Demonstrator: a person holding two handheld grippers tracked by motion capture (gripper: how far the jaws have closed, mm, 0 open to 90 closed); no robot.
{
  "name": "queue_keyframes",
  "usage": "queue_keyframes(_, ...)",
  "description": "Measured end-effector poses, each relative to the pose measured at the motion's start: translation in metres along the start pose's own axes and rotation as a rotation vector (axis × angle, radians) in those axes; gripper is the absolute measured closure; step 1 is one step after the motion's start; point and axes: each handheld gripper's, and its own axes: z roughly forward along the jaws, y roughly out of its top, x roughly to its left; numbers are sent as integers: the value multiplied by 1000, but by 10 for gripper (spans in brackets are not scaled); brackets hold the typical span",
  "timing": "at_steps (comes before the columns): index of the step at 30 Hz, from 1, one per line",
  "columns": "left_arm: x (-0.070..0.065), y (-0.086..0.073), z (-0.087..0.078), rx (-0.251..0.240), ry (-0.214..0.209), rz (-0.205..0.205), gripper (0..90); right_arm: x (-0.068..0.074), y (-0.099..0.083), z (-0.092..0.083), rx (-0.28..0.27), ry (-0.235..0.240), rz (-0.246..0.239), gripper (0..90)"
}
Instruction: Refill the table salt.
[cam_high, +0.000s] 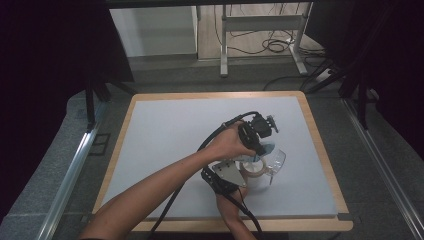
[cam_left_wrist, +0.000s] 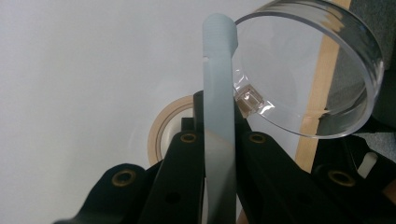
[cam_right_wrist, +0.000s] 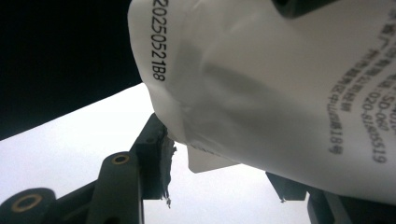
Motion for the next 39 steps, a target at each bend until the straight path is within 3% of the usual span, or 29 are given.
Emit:
queue_keyframes(16, -3, 5, 0, 18, 10, 25, 900, -2, 2, -1, -10, -7, 17, 481)
queue_keyframes(39, -2, 4, 3, 17, 7, 17, 900, -3, 0, 1, -10, -4, 21, 483)
